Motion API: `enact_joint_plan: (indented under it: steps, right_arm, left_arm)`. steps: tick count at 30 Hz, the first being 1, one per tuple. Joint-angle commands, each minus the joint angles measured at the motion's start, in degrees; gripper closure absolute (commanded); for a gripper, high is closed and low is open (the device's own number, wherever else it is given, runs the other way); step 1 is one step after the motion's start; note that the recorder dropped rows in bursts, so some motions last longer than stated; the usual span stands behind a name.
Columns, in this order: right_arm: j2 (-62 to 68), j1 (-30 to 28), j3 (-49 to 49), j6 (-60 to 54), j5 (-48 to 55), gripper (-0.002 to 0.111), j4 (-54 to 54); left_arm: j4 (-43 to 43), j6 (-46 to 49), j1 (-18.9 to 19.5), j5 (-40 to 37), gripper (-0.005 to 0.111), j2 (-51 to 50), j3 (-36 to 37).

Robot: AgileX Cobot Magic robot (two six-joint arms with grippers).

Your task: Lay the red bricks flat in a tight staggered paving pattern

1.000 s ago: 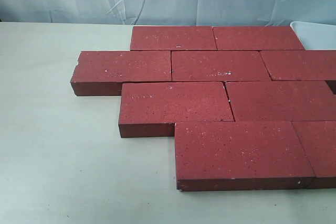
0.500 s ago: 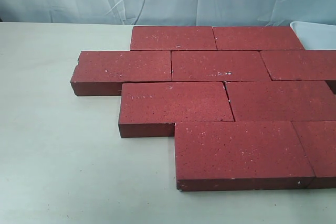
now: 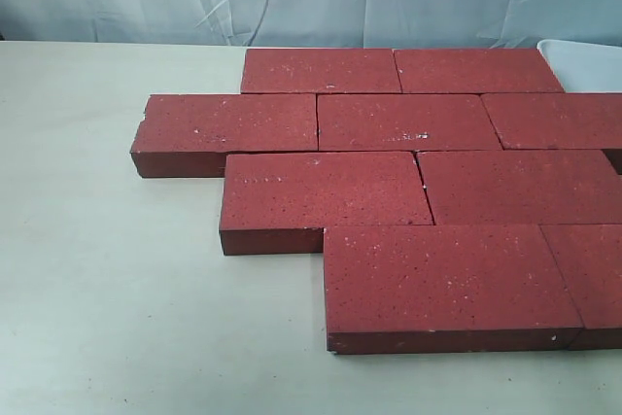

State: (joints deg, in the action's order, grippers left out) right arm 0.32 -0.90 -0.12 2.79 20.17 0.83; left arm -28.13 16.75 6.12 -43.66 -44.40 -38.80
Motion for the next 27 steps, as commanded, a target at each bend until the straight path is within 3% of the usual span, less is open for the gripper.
enact_joint_plan:
  steps: [1,8,18,23,27]
  right_arm:
    - [-0.32,-0.41,0.12,-0.24,-1.04,0.109,-0.06]
    - [-0.32,-0.41,0.12,-0.24,-1.04,0.109,-0.06]
    - [-0.32,-0.41,0.12,-0.24,-1.04,0.109,-0.06]
    - [-0.32,-0.41,0.12,-0.24,-1.04,0.109,-0.06]
    - [-0.32,-0.41,0.12,-0.24,-1.04,0.109,-0.06]
  left_arm:
    - [-0.13,0.08,0.05,0.21,0.107,0.47,0.13]
    - [0.33,0.08,0.05,2.98,0.107,5.19,3.23]
    - [1.28,0.08,0.05,6.18,0.107,27.27,11.11]
    - [1.28,0.08,0.05,6.18,0.107,29.58,11.11]
    - [6.12,1.86,0.05,6.39,0.107,29.59,11.11]
